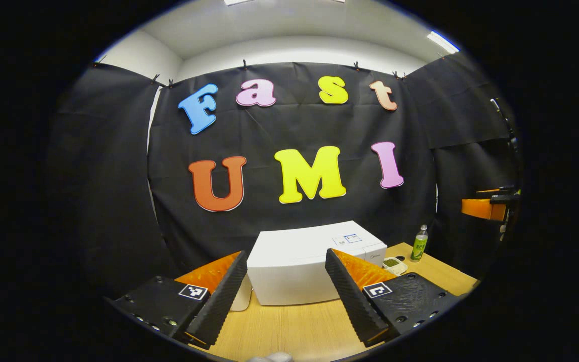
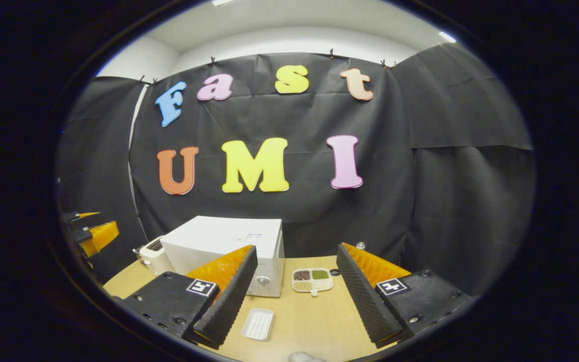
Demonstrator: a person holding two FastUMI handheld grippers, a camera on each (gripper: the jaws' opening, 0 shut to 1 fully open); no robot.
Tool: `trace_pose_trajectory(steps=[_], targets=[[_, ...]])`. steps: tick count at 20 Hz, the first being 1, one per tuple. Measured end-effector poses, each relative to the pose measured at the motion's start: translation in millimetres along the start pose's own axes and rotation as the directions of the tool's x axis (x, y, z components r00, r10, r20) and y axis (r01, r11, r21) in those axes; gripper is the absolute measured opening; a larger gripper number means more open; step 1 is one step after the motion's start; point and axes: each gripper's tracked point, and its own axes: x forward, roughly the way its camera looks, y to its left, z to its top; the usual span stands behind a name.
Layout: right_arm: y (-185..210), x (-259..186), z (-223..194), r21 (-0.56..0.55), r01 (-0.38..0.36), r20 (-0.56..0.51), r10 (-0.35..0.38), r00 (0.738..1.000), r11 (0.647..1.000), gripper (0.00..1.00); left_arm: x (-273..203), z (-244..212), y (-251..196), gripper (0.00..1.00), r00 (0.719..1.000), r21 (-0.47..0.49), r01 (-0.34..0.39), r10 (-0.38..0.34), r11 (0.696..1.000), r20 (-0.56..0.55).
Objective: Open the microwave oven with the left hand, put the food in, and close the microwave oven.
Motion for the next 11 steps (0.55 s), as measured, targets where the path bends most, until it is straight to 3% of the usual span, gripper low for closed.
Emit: trace_pose_trajectory(steps=[1,4,5,6,9,10,11], targets=[[1,-1,0,-0.004,-0.002,0.002,0.002,1.0,1.0,0.92,0,0,0,0.96,1.0,-0.009,-0.004,0.004,1.0,-0.002],[6,-3,3,-0.009,-0.01,0.005,0.01,1.0,1.0,0.92,-4,4,-1,0.96,1.0,-0.029,-0.009,0.01,1.0,0.005],[6,-4,3,-0.012,-0.01,0.005,0.01,1.0,1.0,1.0,-4,7,-1,0.96,1.0,-0.032,-0.012,0.012,0.999,0.012],[6,-5,3,-0.015,-0.011,0.002,0.011,1.0,1.0,0.92,-4,8,0,0.96,1.0,-0.033,-0.014,0.015,0.999,0.019],[5,-7,2,-0.02,-0.011,-0.001,0.011,1.0,1.0,0.92,-8,11,0,0.96,1.0,-0.043,-0.016,0.017,0.999,0.022],[6,-8,3,-0.021,-0.012,0.001,0.012,1.0,1.0,0.92,-8,12,-1,0.89,1.0,-0.047,-0.012,0.013,0.999,0.026],[6,-8,3,-0.024,-0.012,0.0,0.012,1.0,1.0,0.92,-10,14,-3,0.89,0.999,-0.049,-0.01,0.012,0.999,0.031]])
